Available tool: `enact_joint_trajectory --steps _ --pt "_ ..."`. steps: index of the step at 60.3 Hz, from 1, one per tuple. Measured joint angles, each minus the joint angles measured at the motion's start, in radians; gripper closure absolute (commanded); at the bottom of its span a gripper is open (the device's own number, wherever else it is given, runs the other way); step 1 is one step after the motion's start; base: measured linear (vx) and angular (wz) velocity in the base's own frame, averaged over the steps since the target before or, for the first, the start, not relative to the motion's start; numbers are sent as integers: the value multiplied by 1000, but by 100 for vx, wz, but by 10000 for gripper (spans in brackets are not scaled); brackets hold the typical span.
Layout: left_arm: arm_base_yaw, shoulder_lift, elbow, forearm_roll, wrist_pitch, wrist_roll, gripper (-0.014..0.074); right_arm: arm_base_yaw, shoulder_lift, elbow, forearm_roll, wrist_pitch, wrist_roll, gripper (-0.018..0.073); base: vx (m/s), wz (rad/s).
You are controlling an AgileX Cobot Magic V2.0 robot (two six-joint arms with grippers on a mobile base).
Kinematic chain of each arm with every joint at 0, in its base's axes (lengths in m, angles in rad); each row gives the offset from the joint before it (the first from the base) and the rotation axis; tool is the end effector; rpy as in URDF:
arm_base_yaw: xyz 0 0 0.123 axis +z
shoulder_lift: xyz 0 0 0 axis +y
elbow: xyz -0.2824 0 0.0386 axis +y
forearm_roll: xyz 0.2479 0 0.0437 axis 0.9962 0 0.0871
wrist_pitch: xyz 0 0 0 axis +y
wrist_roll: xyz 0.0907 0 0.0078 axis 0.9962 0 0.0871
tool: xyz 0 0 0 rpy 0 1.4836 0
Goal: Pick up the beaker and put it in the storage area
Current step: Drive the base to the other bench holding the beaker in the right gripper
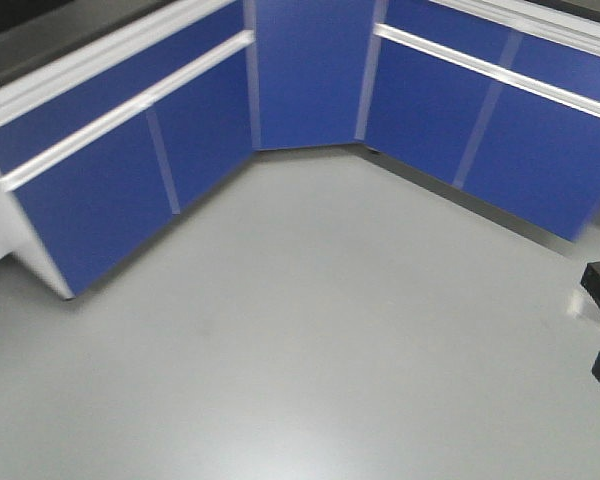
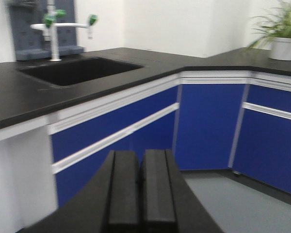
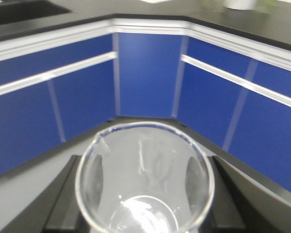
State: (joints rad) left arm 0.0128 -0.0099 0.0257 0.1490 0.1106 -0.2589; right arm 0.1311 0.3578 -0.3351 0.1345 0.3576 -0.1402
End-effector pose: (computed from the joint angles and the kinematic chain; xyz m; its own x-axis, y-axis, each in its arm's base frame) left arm 0.0567 0.0022 0.1950 -0.0345 -0.1110 -0.9932 -0.0332 0.9934 -0.1099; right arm 0.0836 0.0154 0.2700 -0.2811 -0.0513 -0.9583 -0.1792 0.9838 -0.0001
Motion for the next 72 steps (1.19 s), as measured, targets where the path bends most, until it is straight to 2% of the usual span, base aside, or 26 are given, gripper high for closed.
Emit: enact_joint_trajectory --steps 39,72 --pt "0 0 0 0 0 0 605 0 0 0 0 4 0 563 -1 -33" --pt "0 0 0 0 0 0 605 0 0 0 0 4 -1 563 16 -55"
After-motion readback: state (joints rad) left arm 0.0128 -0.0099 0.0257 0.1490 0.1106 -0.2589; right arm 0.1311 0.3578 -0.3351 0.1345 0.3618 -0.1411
